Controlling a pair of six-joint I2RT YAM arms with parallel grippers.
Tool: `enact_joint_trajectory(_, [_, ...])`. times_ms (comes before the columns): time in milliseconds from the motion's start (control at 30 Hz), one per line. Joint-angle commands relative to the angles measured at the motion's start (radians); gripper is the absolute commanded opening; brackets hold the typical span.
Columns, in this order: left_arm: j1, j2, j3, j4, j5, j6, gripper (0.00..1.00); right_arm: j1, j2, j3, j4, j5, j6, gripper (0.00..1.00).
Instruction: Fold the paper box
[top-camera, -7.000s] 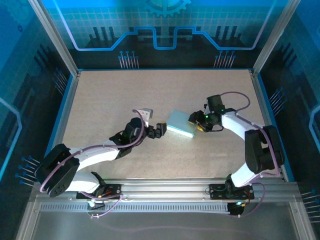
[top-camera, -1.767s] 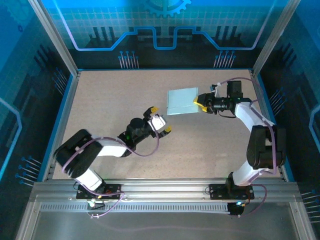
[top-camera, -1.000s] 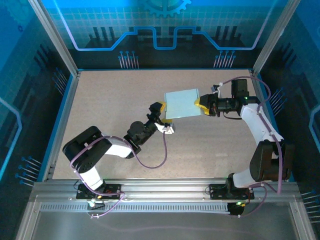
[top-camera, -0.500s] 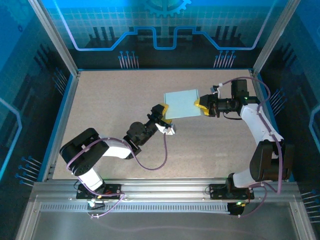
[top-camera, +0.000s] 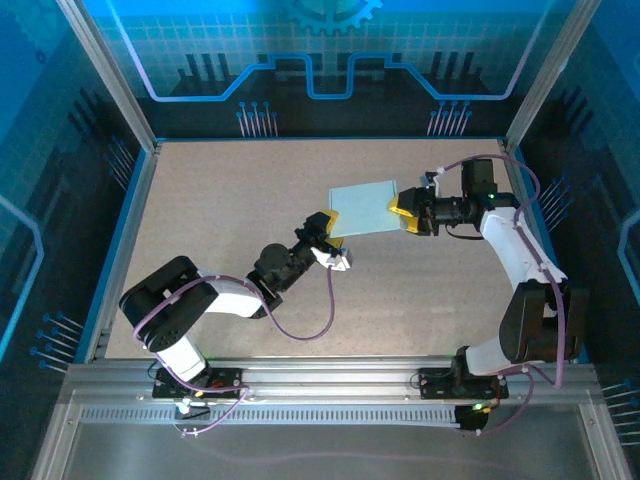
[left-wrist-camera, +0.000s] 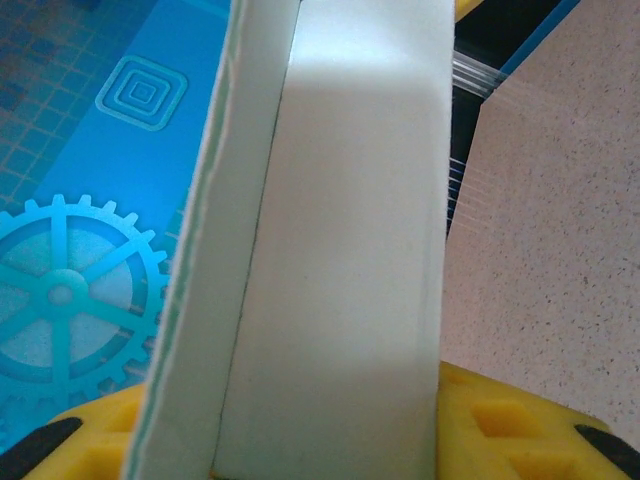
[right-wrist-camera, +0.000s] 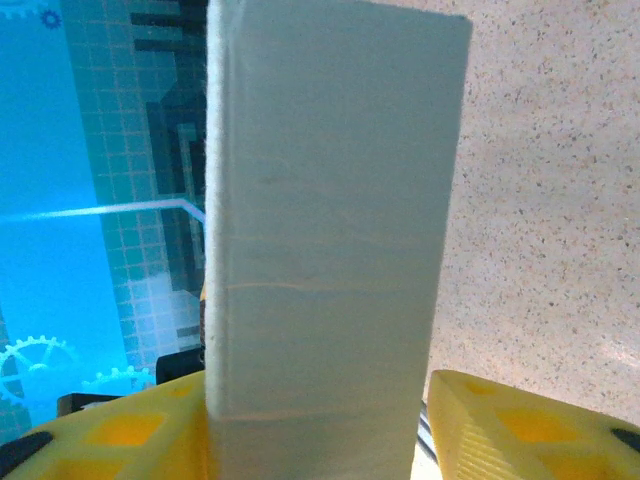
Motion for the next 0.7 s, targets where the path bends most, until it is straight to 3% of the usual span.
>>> enact_joint_trajectory(0, [-0.004,-0.009,-0.007,0.049,0.015,-0.062,0.37,0.007,0.008,0.03,-0.02,0.0,0.016,0.62])
enact_joint_trajectory(200, [-0.016,0.027,-0.025,0.042,0.03,-0.119,0.4,-0.011,-0.028,0.04,0.011,0.061,0.044,0.81])
enact_joint_trajectory(333, [-0.029,0.048,-0.049,0.015,0.051,-0.161,0.43,-0.048,-0.094,0.006,0.098,0.138,0.079,0.85])
enact_joint_trajectory(467, [-0.04,0.036,-0.069,-0.041,0.063,-0.215,0.43,-0.089,-0.131,-0.001,0.074,0.192,0.043,0.85])
enact_joint_trajectory(667, [-0.037,-0.06,-0.042,-0.388,0.101,-0.321,0.42,-0.105,-0.177,-0.009,-0.002,0.268,-0.101,0.86])
